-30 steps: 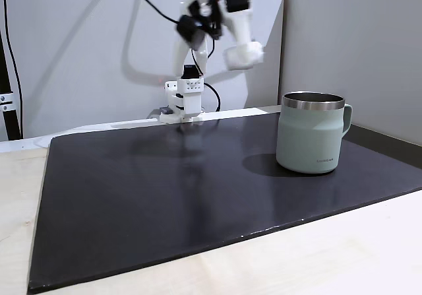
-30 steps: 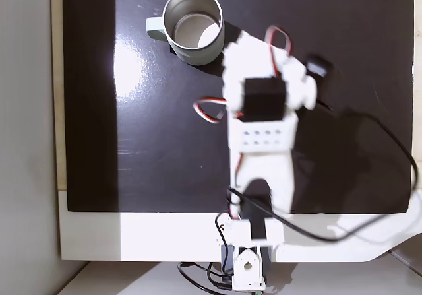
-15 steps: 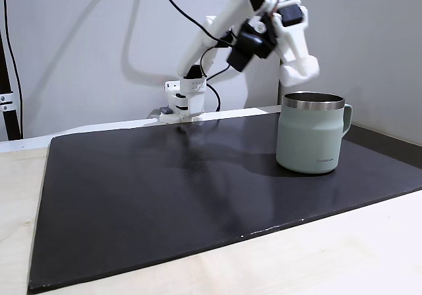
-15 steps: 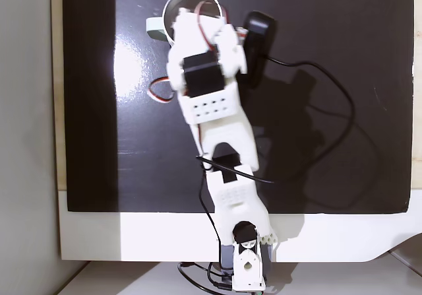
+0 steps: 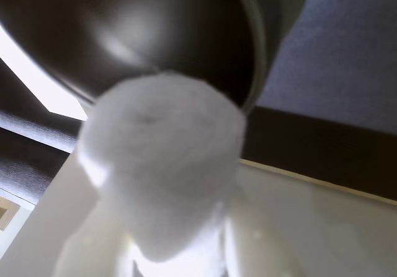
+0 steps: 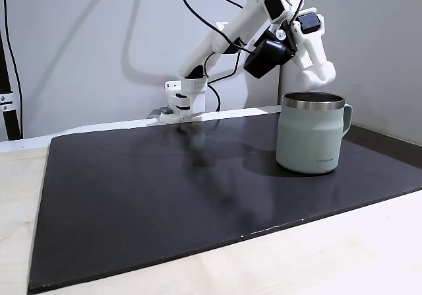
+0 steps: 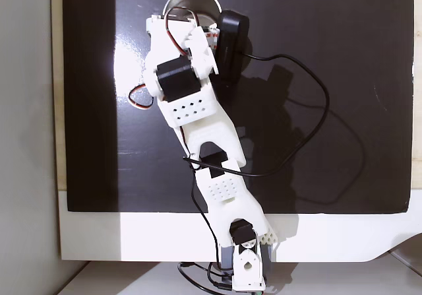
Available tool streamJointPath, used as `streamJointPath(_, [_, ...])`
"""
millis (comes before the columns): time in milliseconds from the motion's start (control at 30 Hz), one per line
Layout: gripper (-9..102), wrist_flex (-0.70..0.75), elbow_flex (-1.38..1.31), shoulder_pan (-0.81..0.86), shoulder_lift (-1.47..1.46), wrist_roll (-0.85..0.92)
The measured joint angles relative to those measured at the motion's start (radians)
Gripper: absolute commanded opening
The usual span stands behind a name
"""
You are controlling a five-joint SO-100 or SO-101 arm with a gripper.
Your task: Grasp a gauze and put it in the cup.
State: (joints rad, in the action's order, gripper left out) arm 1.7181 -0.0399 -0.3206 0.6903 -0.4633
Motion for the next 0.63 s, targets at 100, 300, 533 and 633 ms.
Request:
streamJointPath(100, [26,0.000,0.000,0.018,0.000,0.000])
streamJointPath(300, [34,0.003,0.000,0.040,0.000,0.000])
streamJointPath(533, [34,0.009,0.000,0.043,0.000,0.000])
streamJointPath(633, [33,0.012,0.000,0.043,0.000,0.000])
